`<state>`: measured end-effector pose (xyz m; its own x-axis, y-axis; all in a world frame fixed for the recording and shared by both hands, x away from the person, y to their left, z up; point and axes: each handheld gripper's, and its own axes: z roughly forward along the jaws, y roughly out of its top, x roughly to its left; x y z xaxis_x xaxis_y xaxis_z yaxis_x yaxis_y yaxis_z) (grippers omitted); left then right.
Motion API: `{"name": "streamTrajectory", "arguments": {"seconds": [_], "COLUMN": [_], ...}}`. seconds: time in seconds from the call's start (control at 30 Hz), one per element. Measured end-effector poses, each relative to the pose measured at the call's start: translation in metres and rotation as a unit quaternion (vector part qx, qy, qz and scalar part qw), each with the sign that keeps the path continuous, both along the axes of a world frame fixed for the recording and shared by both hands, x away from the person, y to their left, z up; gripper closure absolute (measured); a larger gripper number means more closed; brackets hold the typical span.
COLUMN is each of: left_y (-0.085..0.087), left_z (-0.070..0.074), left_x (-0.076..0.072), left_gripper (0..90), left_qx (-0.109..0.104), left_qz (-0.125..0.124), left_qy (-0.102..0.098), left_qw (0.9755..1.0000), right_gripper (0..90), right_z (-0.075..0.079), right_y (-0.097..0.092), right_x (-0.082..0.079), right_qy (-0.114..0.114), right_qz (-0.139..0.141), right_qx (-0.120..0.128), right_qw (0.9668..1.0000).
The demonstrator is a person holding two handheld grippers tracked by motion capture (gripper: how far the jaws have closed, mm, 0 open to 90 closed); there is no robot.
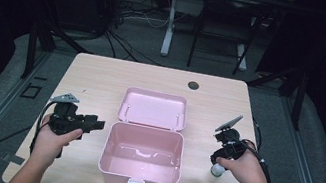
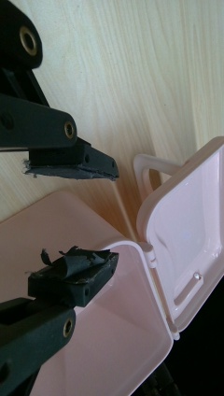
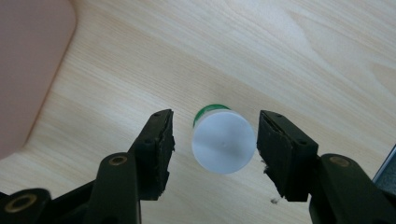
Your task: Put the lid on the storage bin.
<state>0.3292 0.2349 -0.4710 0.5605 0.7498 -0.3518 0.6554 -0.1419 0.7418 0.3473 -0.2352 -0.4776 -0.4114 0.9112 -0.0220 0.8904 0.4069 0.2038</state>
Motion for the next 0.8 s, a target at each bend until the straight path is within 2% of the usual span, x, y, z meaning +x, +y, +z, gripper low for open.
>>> {"name": "streamTrajectory", "arguments": {"seconds": [0.43,0.63,0.7,0.73,0.8], "left_y": [0.000,0.001,0.001,0.001,0.001], "left_z": [-0.003,-0.004,-0.004,-0.004,-0.004], "left_x": [0.001,0.002,0.002,0.002,0.002], "left_gripper": [52.9,52.9,52.9,52.9,52.9], "left_qx": [0.000,0.000,-0.001,-0.001,-0.001], "left_qz": [0.000,-0.001,0.000,0.000,0.001], "left_qy": [0.005,0.007,0.007,0.008,0.007], "left_qw": [1.0000,1.0000,1.0000,1.0000,1.0000], "right_gripper": [45.8,45.8,45.8,46.0,46.5], "right_z": [-0.014,-0.018,-0.020,-0.019,-0.021], "right_y": [-0.013,-0.012,-0.011,-0.011,-0.010], "right_x": [0.003,0.005,0.005,0.006,0.006], "right_qy": [0.027,0.041,0.035,0.045,0.042], "right_qz": [-0.022,-0.019,-0.019,-0.017,-0.016], "right_qx": [0.009,0.006,0.007,0.001,0.001], "right_qw": [0.9994,0.9990,0.9992,0.9988,0.9990]}}
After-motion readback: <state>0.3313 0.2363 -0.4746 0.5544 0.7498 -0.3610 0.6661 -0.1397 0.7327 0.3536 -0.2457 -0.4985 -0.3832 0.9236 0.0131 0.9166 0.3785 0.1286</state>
